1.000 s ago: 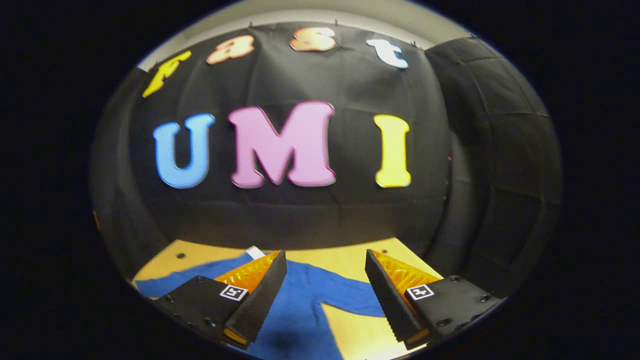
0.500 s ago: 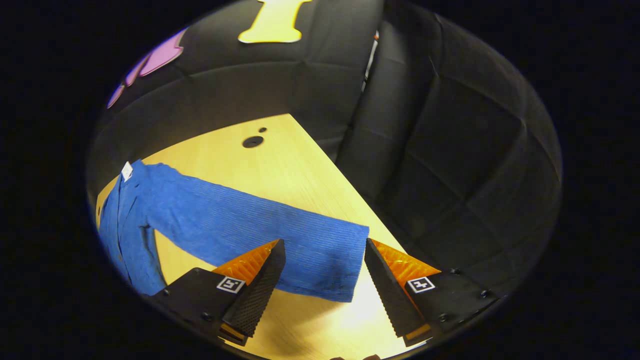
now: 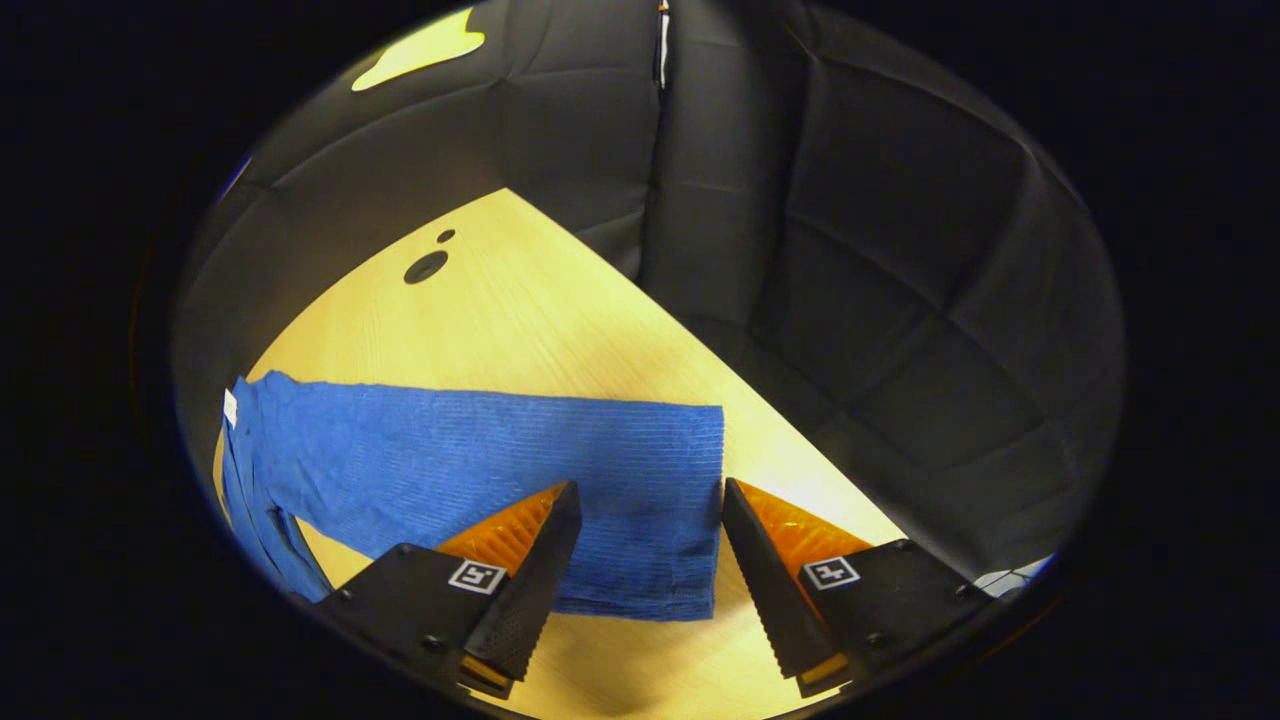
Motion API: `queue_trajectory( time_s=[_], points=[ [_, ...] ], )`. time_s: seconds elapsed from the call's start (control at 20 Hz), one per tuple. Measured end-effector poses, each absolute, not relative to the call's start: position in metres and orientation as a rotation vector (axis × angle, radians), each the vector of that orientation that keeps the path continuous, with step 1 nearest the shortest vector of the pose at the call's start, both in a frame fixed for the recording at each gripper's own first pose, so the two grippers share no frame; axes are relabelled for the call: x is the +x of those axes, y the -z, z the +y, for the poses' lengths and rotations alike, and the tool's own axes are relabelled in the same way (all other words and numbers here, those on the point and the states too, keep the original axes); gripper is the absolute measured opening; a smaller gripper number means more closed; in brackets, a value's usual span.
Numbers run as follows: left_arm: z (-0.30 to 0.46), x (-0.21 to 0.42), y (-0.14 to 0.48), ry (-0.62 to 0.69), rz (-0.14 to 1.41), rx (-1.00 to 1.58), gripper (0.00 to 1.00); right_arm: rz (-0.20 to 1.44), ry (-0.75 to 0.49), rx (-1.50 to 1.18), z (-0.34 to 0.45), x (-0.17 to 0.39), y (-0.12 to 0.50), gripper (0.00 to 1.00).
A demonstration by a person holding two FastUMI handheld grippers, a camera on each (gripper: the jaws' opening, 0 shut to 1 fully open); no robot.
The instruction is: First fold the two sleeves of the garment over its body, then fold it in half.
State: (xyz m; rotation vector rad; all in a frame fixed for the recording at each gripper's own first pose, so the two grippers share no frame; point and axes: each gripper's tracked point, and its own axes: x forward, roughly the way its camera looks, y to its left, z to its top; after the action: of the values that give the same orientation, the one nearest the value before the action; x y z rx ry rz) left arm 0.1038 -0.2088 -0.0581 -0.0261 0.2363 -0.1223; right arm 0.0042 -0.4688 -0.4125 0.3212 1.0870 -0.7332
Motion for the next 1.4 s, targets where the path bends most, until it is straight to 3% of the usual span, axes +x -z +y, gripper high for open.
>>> queue_trajectory(
  time_s=[0.15,0.25,0.3,0.45,0.5,0.55,0.75,1.2,1.4],
  points=[
    [-0.216,0.101,0.061,0.144,0.245,-0.034,0.78,1.122,0.733,0.316,-0.464,0.005,0.415,0.56],
    [-0.213,0.099,0.06,0.138,0.242,-0.025,0.78,1.125,0.765,0.386,-0.459,0.012,0.416,0.55],
    [-0.213,0.096,0.059,0.135,0.238,-0.022,0.78,1.13,0.779,0.397,-0.459,0.013,0.416,0.4],
    [-0.206,0.093,0.062,0.124,0.246,0.002,0.78,1.085,0.804,0.416,-0.458,0.011,0.418,0.38],
    [-0.203,0.092,0.062,0.12,0.247,0.005,0.78,1.079,0.797,0.444,-0.457,0.015,0.418,0.26],
    [-0.199,0.091,0.064,0.114,0.254,0.0,0.78,1.066,0.754,0.497,-0.45,0.021,0.418,0.08],
    [-0.194,0.086,0.071,0.108,0.28,-0.007,0.78,1.066,0.636,0.541,-0.43,0.029,0.421,0.02],
    [-0.15,0.071,0.072,0.064,0.279,-0.013,0.78,0.991,0.641,0.482,-0.412,0.061,0.401,0.02],
    [-0.102,0.054,0.078,0.003,0.29,-0.066,0.78,0.85,0.417,0.439,-0.299,0.137,0.33,0.02]
  ],
)
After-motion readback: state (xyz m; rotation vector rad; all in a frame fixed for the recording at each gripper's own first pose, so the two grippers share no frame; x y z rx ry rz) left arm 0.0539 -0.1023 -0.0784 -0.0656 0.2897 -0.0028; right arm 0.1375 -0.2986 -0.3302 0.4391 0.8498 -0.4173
